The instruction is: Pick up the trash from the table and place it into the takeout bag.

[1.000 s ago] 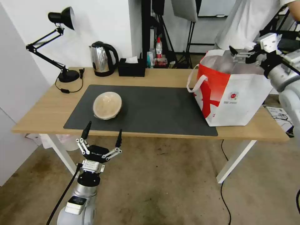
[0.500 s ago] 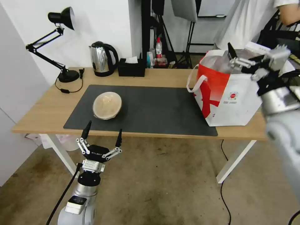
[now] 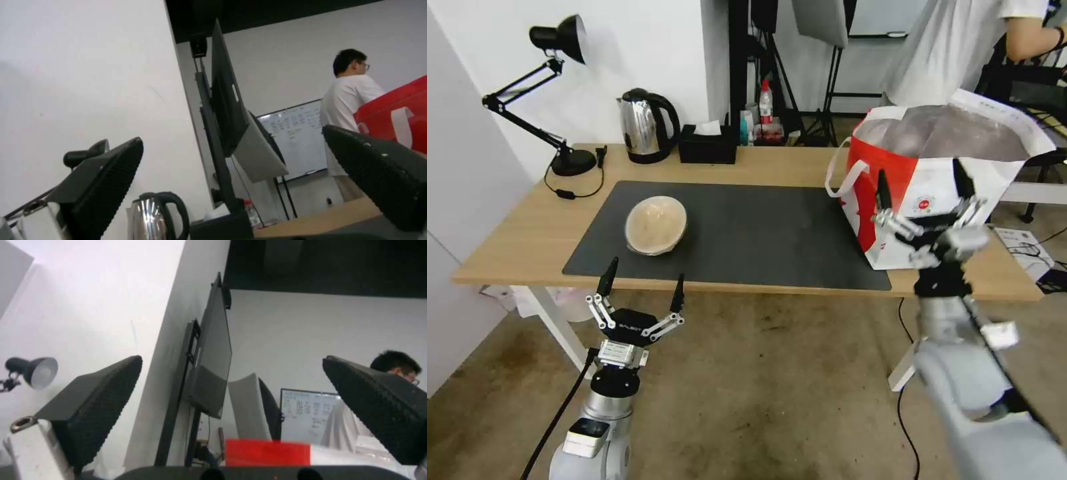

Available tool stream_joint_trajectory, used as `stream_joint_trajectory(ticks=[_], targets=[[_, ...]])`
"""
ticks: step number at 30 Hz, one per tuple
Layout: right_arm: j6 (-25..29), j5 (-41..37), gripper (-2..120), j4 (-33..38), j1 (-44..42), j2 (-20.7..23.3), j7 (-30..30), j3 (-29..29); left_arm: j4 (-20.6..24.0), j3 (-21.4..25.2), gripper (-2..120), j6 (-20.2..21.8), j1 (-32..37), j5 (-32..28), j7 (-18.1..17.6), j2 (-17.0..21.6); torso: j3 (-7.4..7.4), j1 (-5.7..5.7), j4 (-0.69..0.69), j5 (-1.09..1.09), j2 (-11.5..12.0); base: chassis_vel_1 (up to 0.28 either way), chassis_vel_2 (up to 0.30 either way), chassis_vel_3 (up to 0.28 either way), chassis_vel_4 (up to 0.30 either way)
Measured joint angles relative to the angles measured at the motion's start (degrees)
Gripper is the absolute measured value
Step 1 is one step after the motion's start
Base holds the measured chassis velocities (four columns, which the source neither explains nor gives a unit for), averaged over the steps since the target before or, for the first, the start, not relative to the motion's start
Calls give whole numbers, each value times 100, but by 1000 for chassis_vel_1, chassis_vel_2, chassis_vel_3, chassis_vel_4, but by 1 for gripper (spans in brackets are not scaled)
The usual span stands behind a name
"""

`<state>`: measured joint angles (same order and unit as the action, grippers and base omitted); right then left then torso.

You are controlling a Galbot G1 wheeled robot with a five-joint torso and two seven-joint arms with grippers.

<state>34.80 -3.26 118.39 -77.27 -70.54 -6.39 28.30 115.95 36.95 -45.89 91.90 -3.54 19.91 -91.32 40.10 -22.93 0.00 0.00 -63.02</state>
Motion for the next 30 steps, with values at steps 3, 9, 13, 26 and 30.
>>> stream_joint_trajectory(ticks=[3,9,13,26,30], targets=[[276,311,100,-201,-111,-225,-20,-59,-3,15,100,0,-9,-21,0,1,0,0,1,1,0,0,0,0,0],[670,712,100,-471,-378,-558,-109,-145,4,25,100,0,3,-37,0,2,0,0,1,1,0,0,0,0,0],[1095,1006,100,-728,-651,-817,-172,-154,15,44,100,0,13,-45,1,3,0,0,0,0,0,0,0,0,0],[1285,1130,100,-1201,-1229,-1115,-306,-148,18,34,100,0,9,-28,4,1,0,2,0,0,-1,0,0,0,0],[1271,1113,100,-1233,-1209,-1103,-313,-144,18,33,100,0,10,-23,5,0,0,2,0,0,-1,0,0,0,0]])
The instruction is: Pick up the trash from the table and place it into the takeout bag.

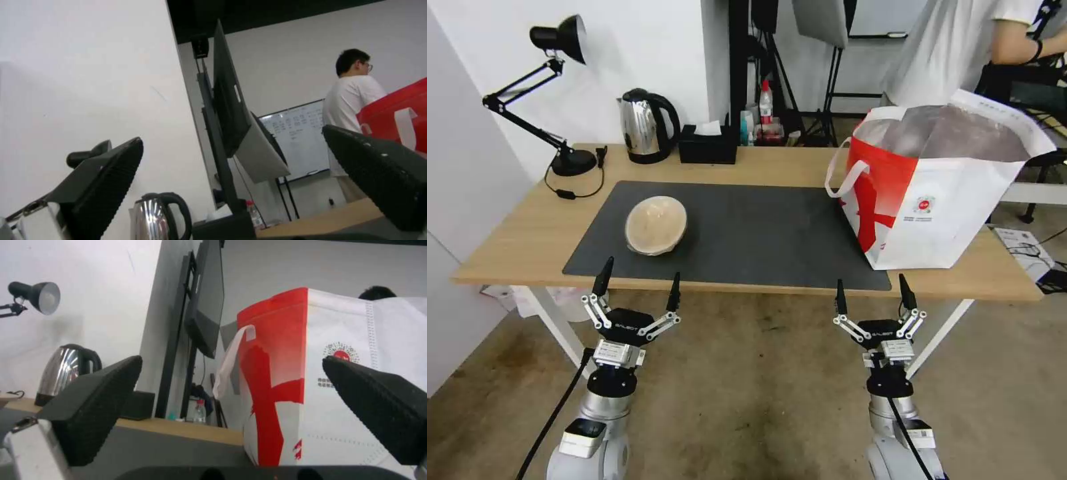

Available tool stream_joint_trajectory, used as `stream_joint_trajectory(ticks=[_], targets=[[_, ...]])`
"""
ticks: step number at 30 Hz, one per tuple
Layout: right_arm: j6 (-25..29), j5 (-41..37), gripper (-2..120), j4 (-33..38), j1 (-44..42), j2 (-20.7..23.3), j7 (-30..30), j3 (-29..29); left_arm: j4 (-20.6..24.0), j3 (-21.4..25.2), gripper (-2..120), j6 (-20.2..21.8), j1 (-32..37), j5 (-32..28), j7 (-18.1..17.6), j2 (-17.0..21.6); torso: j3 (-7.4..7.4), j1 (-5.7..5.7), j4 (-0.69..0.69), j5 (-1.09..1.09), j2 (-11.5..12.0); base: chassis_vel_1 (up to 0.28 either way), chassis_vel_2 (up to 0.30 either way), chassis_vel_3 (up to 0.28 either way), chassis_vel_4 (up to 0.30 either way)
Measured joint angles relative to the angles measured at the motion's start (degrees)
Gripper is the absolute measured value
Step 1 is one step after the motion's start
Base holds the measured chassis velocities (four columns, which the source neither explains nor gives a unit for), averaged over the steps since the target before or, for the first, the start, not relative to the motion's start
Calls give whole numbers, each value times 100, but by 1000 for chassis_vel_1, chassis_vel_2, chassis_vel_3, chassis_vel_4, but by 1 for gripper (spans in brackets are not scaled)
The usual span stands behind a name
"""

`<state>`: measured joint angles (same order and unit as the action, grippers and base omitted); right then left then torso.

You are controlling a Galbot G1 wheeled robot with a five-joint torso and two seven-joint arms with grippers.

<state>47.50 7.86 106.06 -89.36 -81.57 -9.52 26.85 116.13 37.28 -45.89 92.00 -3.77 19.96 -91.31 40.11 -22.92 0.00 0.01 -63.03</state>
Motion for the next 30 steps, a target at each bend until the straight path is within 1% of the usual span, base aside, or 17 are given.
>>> stream_joint_trajectory(ticks=[13,22,30], targets=[[-24,-5,100,75,30,43,22,26,-5,5,100,0,-6,4,0,-2,0,0,0,0,0,0,0,0,0],[-31,52,100,431,53,98,42,17,-20,12,100,0,-10,5,0,-2,0,0,0,0,0,0,0,0,0],[-35,72,100,512,43,102,49,20,-43,7,100,0,-17,3,0,-2,0,0,0,0,0,0,0,0,0]])
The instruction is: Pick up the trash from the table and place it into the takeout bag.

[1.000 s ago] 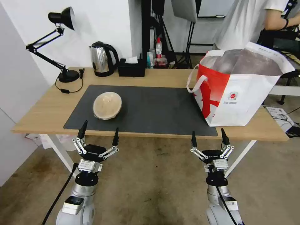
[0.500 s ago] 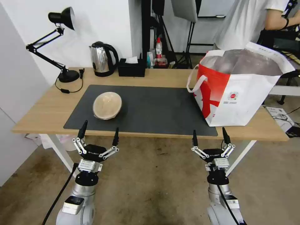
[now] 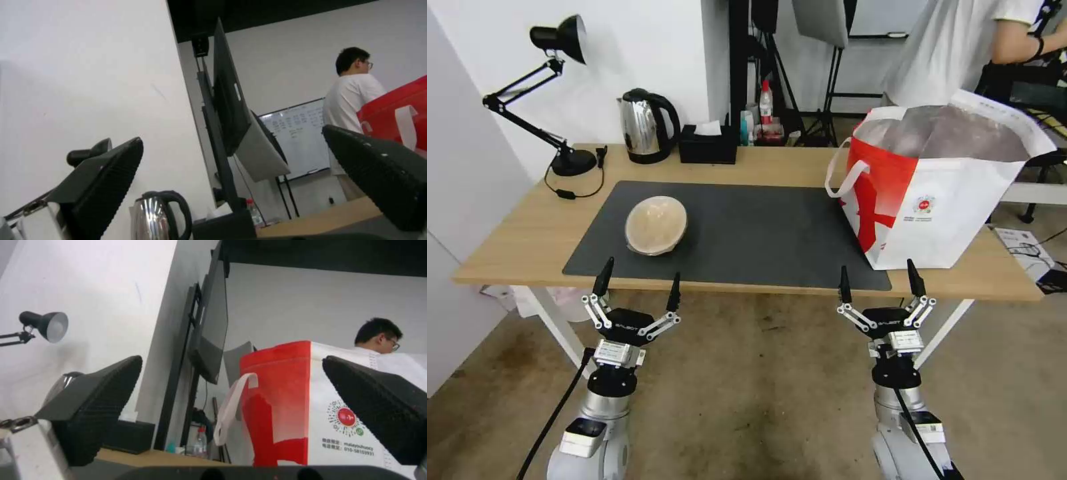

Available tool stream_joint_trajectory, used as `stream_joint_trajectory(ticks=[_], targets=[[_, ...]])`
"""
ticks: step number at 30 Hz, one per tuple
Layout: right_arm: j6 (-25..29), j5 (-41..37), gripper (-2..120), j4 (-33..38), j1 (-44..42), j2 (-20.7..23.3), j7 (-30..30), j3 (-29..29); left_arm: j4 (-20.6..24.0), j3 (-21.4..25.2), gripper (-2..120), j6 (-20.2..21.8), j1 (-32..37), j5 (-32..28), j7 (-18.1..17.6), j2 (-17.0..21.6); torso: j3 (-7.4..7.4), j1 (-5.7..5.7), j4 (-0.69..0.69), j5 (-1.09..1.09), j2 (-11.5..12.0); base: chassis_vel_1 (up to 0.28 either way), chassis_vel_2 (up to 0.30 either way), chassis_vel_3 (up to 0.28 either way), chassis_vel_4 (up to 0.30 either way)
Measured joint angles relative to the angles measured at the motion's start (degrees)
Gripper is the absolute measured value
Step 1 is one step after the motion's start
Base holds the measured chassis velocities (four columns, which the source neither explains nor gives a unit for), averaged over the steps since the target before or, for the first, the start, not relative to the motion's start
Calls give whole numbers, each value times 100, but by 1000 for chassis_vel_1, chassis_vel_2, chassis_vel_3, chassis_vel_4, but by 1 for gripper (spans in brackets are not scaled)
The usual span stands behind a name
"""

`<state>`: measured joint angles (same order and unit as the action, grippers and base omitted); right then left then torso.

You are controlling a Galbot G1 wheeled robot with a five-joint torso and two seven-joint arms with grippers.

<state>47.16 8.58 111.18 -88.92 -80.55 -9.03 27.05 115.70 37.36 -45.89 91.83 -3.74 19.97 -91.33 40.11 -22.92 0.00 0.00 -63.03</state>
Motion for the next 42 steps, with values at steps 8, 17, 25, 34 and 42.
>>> stream_joint_trajectory(ticks=[8,17,25,34,42], targets=[[-2,4,100,1,-5,1,0,3,-20,2,100,0,-19,-3,0,1,0,0,0,0,0,0,0,0,0],[-2,5,100,1,-5,2,1,4,-82,-2,100,5,-166,25,6,4,0,0,0,0,0,0,0,0,0],[-2,5,100,1,-5,1,0,4,-182,71,100,315,-422,255,6,33,0,0,0,0,0,0,0,0,0],[-3,5,100,-1,-5,1,1,4,-342,99,100,796,-783,433,3,248,0,0,1,0,0,0,0,0,0],[-3,4,100,-3,-5,1,1,4,-635,-1,100,1009,-1097,466,-62,501,0,0,0,0,0,0,0,0,0]])
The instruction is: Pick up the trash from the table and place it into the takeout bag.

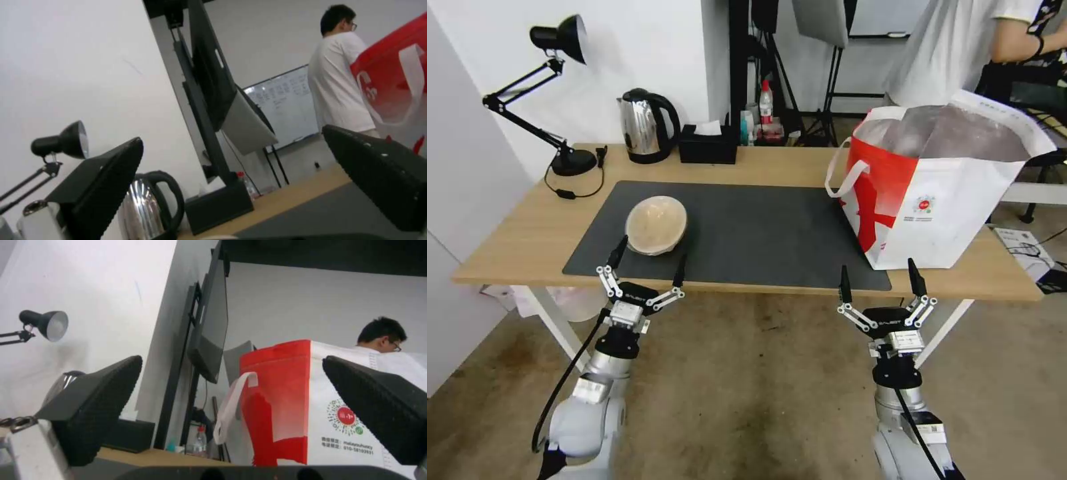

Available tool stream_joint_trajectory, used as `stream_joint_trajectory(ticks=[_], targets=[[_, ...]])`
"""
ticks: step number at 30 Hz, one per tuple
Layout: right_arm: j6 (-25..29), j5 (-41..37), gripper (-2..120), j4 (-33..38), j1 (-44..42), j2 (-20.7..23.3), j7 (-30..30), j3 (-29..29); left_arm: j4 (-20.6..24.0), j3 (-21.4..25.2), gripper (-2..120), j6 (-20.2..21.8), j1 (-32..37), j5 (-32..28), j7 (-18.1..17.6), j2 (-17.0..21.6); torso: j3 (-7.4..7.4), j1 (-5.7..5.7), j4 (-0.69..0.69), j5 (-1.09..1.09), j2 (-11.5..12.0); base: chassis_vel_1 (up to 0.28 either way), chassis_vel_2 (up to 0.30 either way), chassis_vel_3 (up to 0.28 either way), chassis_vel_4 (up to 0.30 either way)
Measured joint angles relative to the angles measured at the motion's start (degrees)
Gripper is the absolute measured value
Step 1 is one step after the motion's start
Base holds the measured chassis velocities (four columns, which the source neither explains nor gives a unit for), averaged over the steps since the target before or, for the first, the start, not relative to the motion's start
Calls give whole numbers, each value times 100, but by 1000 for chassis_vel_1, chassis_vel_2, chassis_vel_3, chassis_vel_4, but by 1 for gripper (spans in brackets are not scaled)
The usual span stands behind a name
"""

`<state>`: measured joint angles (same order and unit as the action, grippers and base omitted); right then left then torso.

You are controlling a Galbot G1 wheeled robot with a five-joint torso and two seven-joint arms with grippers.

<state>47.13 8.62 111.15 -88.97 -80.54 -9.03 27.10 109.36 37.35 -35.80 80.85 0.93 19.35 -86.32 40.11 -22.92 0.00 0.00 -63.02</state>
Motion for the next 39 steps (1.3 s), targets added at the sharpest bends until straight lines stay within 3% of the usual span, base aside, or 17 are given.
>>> stream_joint_trajectory(ticks=[6,21,39], targets=[[0,0,100,-3,0,0,0,0,-240,-165,100,110,-199,96,-225,328,0,0,0,0,0,0,0,0,0],[0,-1,100,-4,0,0,0,0,-700,-334,100,584,-784,319,-169,1201,0,0,0,0,0,0,0,0,0],[0,-1,100,-3,0,0,0,0,-1110,-485,100,1172,-1195,610,-255,1688,0,0,0,0,0,0,0,0,0]])
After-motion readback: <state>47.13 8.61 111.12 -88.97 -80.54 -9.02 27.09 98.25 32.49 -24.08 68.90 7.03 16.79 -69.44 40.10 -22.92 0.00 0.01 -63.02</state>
